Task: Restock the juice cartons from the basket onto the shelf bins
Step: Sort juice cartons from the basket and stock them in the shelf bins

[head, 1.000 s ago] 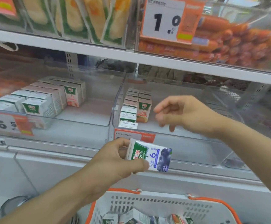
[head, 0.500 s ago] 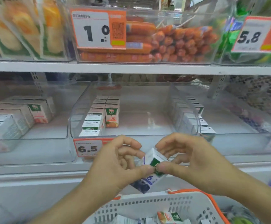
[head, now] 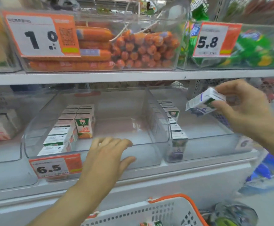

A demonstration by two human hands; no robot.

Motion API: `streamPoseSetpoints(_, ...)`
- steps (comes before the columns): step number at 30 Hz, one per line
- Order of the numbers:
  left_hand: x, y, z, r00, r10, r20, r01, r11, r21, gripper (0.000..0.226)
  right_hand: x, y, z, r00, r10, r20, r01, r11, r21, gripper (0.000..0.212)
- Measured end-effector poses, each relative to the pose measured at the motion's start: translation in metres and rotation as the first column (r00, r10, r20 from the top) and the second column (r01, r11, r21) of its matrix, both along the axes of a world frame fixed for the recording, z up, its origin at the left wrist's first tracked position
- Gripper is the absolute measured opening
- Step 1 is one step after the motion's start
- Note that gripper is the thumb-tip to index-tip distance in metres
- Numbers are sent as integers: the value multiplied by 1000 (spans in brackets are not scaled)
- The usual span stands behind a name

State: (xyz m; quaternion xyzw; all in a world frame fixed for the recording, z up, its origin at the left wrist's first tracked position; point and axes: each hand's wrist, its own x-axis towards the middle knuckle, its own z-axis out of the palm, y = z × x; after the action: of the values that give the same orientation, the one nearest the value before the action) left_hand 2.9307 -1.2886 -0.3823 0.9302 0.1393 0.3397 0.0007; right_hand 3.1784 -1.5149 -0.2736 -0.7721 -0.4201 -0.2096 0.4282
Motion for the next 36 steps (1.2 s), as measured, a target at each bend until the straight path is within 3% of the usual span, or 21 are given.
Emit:
streamPoseSetpoints(4, 7, 0, -7, 998, 16, 57, -18, 999, 36, 32, 42, 35, -9, 1000, -21, -21, 14, 956, -295, 34)
streamPoseSetpoints(8, 8, 0, -11, 993, 3, 118, -10, 998, 56, 26, 65, 70, -24, 994, 42, -104, -86, 879, -470, 37)
streamPoseSetpoints(14, 9, 0, -13, 989, 14, 148, -23, 998, 61, 21, 69, 99, -54, 992, 57, -115, -111, 828, -549, 32)
streamPoseSetpoints(18, 10, 0, -13, 989, 12, 149, -21, 998, 61, 21, 74, 102, -59, 998, 55, -43, -70, 812, -579, 45)
streamPoseSetpoints(26, 7, 0, -14, 993, 5, 122, -13, 998, 65, 23, 69, 96, -58, 1000, -22, -3, 17, 833, -553, 47)
streamPoseSetpoints(30, 6, -2, -12, 995, 18, 98, -24, 998, 61, 26, 41, 63, -42, 996, -65, 61, 81, 945, -318, 22)
streamPoseSetpoints(33, 4, -11, -13, 985, 15, 171, -27, 997, 70, 26, -13, 24, -49, 993, 18, 114, -12, 998, -56, 18)
streamPoseSetpoints(36, 4, -43, -18, 946, -171, 275, 161, 985, 61, 19, -60, -13, -90, 990, 137, 43, -135, 990, -47, 19)
